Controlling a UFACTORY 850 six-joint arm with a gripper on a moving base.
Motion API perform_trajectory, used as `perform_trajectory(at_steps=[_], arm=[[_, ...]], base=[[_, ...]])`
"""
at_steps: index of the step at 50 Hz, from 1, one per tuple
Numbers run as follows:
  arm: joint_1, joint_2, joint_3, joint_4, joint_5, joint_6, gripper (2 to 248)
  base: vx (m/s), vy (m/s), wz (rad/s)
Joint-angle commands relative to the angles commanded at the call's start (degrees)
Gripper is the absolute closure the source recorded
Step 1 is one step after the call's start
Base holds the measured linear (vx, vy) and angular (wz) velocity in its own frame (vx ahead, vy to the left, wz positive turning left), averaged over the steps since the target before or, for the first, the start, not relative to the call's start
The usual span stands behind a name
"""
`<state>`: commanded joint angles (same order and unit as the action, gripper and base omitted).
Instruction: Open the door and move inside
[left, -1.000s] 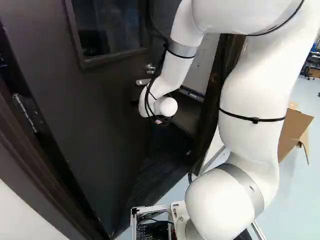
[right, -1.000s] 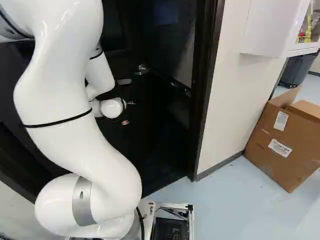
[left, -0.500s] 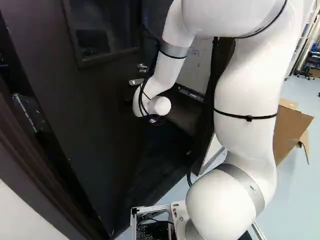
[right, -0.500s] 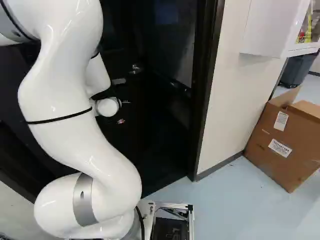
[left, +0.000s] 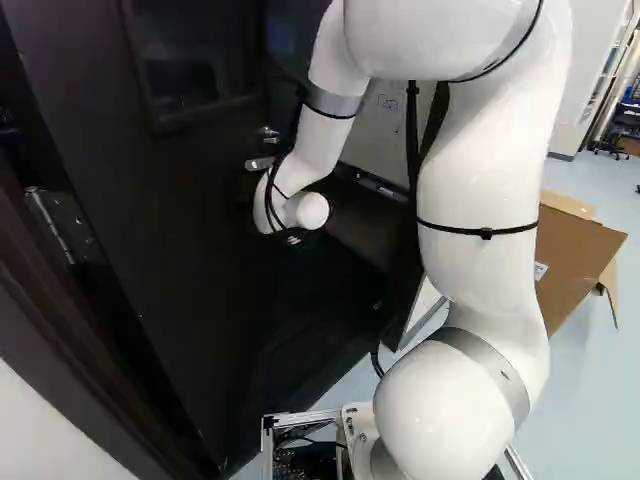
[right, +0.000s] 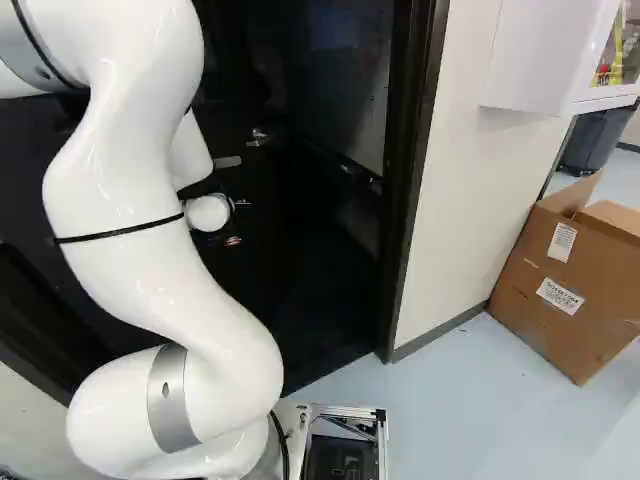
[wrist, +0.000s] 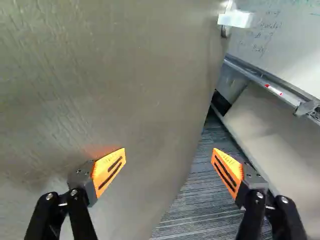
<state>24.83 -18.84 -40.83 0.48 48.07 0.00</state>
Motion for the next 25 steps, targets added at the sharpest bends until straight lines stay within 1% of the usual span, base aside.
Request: perform_trajectory(at_steps=[25], arm=[[3.3,-3.1,-3.9,0.0,0.0,0.0,3]], base=[[0.0,0.0,0.0]])
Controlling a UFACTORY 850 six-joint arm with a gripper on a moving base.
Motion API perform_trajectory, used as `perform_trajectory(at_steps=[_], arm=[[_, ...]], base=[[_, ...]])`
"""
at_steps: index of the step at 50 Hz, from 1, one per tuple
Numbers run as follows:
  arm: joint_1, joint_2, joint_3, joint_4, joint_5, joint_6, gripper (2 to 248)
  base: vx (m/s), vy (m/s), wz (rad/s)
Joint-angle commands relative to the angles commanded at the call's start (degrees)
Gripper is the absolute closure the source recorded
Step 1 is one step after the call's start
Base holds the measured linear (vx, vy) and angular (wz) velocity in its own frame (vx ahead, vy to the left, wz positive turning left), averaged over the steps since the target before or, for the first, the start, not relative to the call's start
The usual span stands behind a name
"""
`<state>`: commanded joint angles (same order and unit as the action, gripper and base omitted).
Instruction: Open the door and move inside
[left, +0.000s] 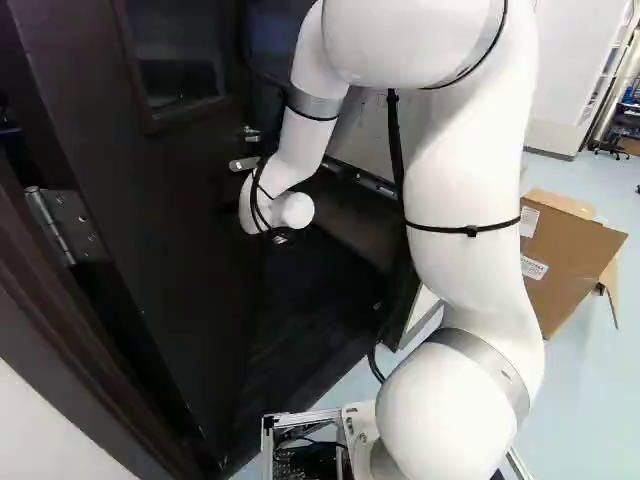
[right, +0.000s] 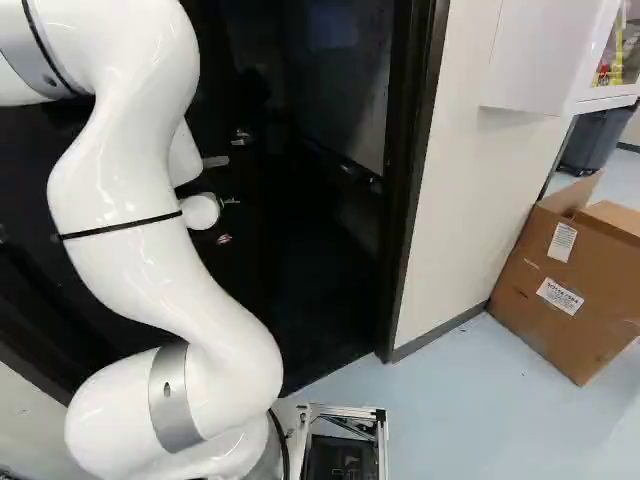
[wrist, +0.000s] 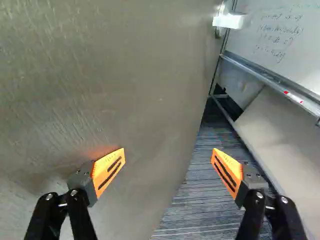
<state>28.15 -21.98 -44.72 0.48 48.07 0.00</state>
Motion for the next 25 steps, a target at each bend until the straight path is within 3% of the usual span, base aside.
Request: perform_trajectory(at_steps=[25], arm=[[3.2,-3.2,-4.0,-0.4,0.0,0.0,3]], base=[[0.0,0.0,0.0]])
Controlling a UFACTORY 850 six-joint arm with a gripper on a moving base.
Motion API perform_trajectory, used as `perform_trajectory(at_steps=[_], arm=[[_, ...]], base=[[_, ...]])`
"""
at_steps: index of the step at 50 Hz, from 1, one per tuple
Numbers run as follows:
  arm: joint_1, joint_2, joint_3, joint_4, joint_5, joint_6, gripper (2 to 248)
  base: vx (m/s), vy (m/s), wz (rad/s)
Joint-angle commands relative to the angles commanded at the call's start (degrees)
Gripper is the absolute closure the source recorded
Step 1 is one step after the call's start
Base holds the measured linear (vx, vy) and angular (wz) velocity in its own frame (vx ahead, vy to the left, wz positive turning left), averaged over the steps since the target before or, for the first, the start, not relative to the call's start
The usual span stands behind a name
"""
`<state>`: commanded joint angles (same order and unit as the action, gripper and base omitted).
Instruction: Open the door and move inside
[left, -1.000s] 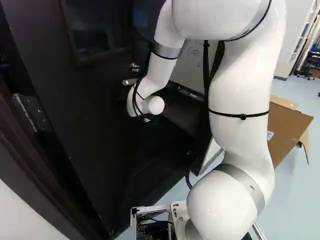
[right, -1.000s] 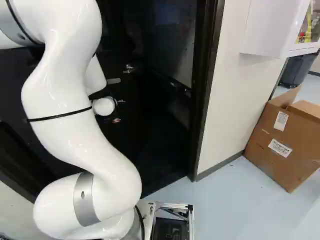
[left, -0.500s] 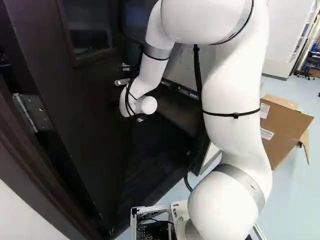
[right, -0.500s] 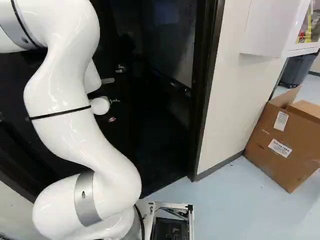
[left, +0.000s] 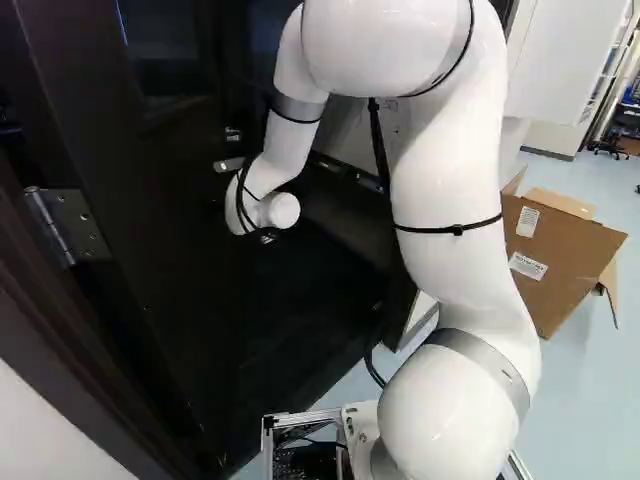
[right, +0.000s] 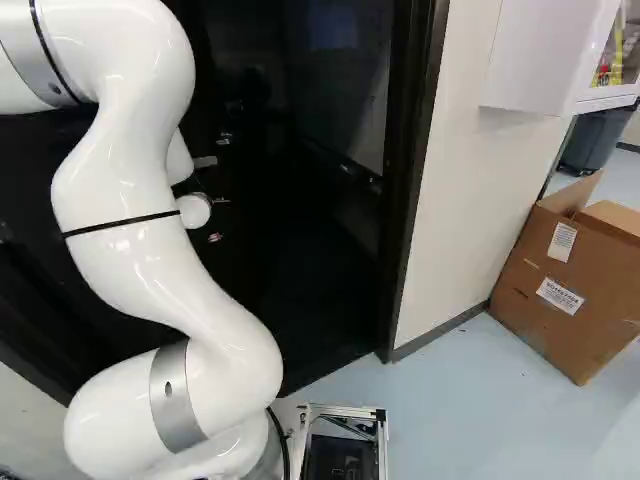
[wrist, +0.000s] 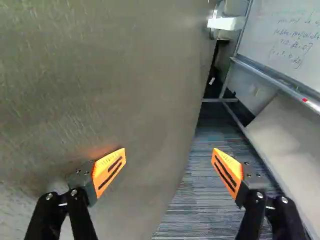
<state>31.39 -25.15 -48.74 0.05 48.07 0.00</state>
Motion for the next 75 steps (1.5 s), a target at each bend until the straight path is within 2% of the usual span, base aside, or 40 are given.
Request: perform_trajectory(at_steps=[34,75], arm=[[4.1,-4.5,-5.9,-3.4,0.0,0.0,3],[8.4,-10.5,-13.9,-11.2,0.0,0.0,3]], base=[[0.0,0.0,0.0],[0.0,0.0,0.0]])
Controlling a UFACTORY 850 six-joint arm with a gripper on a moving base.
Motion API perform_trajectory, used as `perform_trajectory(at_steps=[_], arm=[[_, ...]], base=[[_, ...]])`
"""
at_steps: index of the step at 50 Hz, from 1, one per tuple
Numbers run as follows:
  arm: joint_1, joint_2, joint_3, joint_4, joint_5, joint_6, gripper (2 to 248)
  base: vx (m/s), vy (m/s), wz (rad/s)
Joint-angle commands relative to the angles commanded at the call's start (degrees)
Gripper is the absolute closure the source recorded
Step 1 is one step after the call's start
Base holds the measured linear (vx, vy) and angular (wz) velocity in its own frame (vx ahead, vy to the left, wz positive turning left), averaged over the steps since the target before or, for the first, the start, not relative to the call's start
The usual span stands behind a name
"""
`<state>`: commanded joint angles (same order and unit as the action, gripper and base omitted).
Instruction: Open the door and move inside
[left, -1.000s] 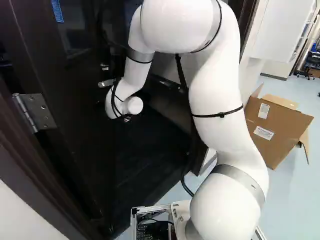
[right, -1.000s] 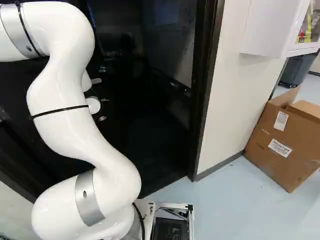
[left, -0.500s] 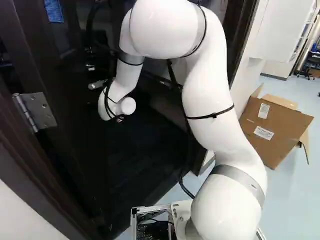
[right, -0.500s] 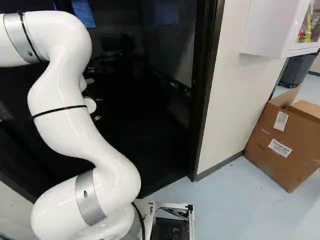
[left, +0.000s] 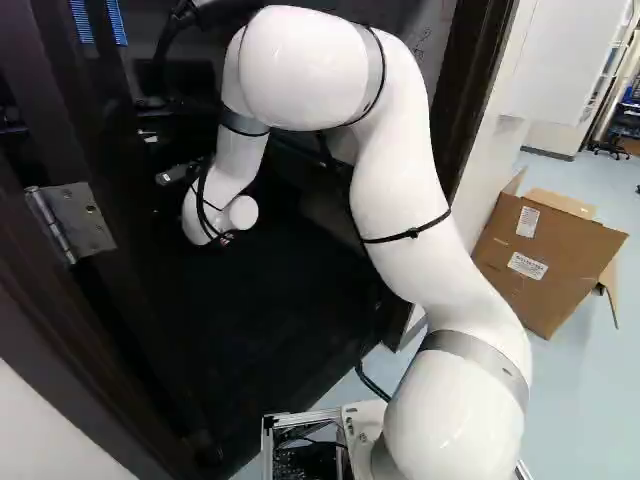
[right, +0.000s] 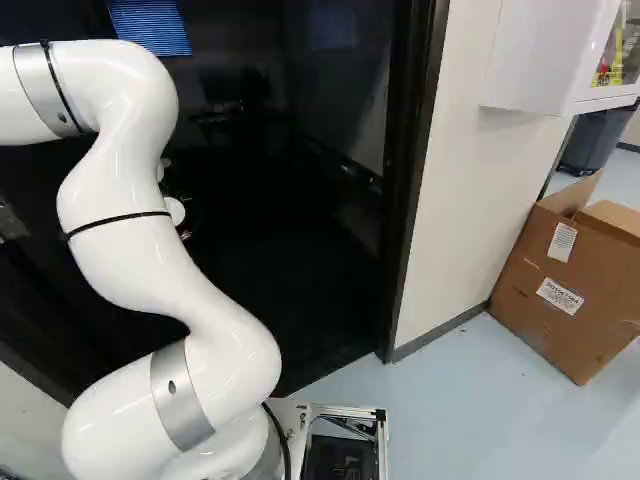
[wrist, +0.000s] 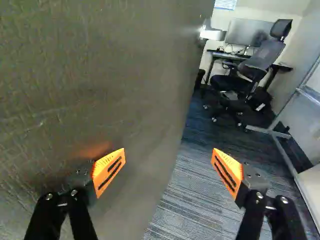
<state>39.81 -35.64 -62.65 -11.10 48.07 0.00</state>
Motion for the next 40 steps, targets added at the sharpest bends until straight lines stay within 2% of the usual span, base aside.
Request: perform_trajectory(at_steps=[19,40], arm=[[1.2,-2.5,-3.4,-2.0,-0.1,0.0,3],[3.2,-6.1,-8.5,-6.9,-0.1,0.0,3]], base=[[0.0,0.0,0.0],[0.0,0.0,0.0]])
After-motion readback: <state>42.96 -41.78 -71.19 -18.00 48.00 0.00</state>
